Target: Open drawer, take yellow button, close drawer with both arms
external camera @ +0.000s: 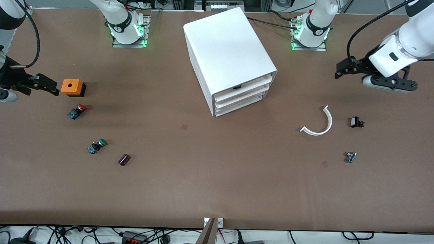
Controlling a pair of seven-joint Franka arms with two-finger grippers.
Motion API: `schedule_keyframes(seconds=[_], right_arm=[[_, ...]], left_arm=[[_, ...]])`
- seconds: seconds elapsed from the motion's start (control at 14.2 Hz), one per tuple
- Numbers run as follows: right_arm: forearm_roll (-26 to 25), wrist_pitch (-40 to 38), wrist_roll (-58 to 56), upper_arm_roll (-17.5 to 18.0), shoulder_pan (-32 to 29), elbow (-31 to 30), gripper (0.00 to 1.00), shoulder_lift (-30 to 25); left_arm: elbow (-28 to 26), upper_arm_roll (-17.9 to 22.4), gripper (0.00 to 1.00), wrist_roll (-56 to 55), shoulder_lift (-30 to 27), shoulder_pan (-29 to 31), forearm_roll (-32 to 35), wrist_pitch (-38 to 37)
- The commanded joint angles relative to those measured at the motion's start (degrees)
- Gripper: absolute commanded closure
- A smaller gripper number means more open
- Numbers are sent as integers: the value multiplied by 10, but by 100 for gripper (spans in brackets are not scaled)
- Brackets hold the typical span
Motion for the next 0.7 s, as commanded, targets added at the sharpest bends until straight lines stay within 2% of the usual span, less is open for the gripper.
schedule_keyframes(seconds=[0.0,0.21,0.35,0.63], right_arm=[[-1,6,2,3,0,-6,0,-7],[0,9,4,3,18,-5,0,-4],[-1,10,5,3,38,-1,0,3],[-1,10,4,3,81,13,0,29]], left_arm=[[11,-1,0,14,25,-11,-79,-84],[10,-2,0,16,94,-14,-156,-124],[9,-13,0,52,135,-14,-218,-117],[0,-14,0,273,216,-15,-348,-46]])
